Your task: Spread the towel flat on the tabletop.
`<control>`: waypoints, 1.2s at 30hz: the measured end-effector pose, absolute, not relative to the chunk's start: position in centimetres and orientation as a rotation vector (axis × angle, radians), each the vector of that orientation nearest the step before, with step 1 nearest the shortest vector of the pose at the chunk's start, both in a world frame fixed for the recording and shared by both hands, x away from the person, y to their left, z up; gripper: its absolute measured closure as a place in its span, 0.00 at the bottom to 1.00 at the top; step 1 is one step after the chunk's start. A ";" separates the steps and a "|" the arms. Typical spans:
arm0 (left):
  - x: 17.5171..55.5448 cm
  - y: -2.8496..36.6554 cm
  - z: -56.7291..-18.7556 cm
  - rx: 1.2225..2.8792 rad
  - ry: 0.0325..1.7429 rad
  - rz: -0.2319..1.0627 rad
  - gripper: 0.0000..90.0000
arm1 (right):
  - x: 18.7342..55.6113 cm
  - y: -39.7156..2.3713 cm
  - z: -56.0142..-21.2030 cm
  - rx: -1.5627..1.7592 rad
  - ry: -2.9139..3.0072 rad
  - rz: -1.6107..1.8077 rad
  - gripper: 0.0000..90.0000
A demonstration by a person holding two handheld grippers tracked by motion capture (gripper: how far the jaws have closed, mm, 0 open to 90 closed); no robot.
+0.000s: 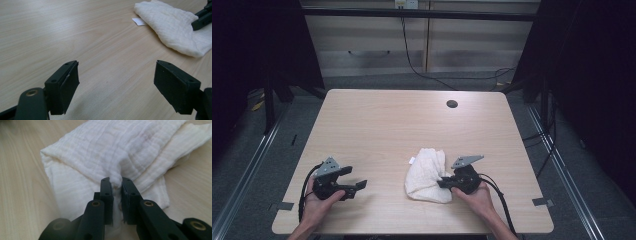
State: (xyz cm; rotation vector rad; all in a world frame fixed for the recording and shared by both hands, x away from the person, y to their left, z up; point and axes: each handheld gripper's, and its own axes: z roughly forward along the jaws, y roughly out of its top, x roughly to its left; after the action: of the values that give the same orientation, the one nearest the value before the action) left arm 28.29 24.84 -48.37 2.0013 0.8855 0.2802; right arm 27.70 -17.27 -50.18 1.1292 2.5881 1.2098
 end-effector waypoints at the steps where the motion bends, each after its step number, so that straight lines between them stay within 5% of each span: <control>1: 28.3 24.8 -48.4 2.001 0.885 0.280 0.22 | 27.7 -17.3 -50.2 1.129 2.588 1.210 0.89; 8: 28.4 25.0 -48.4 2.005 0.891 0.278 0.22 | 26.8 -16.3 -50.0 1.103 2.604 1.207 0.81; 14: 28.4 25.0 -48.4 2.004 0.892 0.278 0.22 | 27.1 -17.2 -48.6 1.060 2.577 1.257 0.62; 24: 28.6 24.8 -48.6 2.015 0.888 0.277 0.22 | 31.0 -19.5 -47.3 1.167 2.454 1.288 0.66; 36: 28.6 25.1 -48.6 2.010 0.892 0.274 0.22 | 36.7 -17.2 -48.4 1.176 2.461 1.270 0.77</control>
State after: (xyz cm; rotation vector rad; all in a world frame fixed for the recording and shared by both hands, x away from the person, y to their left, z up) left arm 28.59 25.07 -48.55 2.0101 0.8917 0.2744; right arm 36.70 -17.17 -48.37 1.1764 2.4610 1.2697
